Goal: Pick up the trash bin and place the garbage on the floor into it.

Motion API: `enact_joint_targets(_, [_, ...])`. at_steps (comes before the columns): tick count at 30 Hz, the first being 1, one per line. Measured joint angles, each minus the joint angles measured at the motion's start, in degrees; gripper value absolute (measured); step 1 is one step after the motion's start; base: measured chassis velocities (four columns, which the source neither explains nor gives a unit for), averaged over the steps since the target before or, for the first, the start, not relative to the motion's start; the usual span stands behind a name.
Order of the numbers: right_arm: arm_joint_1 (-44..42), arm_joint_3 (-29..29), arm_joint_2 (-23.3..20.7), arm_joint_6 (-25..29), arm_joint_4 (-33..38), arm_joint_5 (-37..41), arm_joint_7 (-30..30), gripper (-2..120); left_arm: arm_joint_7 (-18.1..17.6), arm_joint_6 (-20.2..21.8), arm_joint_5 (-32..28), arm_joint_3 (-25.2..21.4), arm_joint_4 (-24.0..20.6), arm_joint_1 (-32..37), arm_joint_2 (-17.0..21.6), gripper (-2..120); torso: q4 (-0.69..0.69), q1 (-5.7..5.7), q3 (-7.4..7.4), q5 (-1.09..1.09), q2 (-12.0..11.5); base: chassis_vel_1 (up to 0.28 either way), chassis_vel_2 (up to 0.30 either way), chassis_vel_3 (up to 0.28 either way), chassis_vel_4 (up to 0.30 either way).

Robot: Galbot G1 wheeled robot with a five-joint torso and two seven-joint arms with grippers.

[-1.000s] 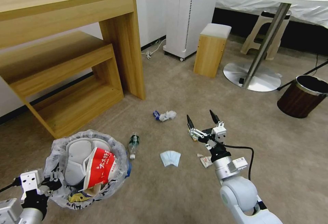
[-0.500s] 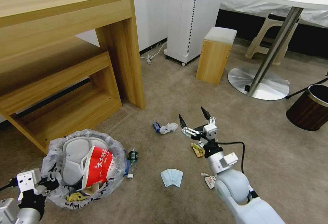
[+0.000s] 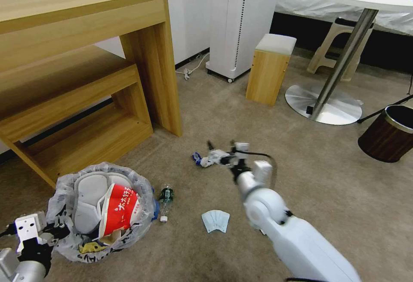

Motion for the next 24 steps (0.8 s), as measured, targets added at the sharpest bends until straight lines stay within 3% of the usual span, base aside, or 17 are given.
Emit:
enact_joint_targets(7, [6.5,-2.7,3.8,-6.9,-5.9,6.1,4.8,100,-0.4,0.4,-1.7,-1.7,0.6,-0.4,0.6,1,-0.02,0.0,0.0,-0.01,0.0,0.0,0.0,0.0,0.0])
enact_joint_targets(10, [8.0,-3.8,5.2,-11.2,-8.5,10.9,9.6,100,-1.6,0.4,-3.5,-2.8,1.6,-0.6,1.9,1,-0.03,0.0,0.0,-0.01,0.0,0.0,0.0,0.0,0.0])
enact_joint_targets(15, [8.9,-5.2,7.3,-12.8,-13.7,12.2,10.6,100,-3.2,1.4,-6.5,-4.3,2.3,-1.5,3.4,1,-0.03,0.0,0.0,-0.01,0.0,0.0,0.0,0.0,0.0])
enact_joint_targets(19, [11.3,-7.5,11.1,-15.6,-19.5,16.2,14.8,100,-5.0,2.0,-8.6,-5.6,4.5,-2.2,4.9,1,-0.01,0.0,0.0,-0.01,0.0,0.0,0.0,0.0,0.0])
enact_joint_targets(24, [12.8,-8.0,14.3,-17.9,-23.6,16.7,14.9,100,-5.8,2.7,-10.2,-5.8,5.2,-2.4,5.2,1,-0.01,0.0,0.0,-0.02,0.0,0.0,0.0,0.0,0.0])
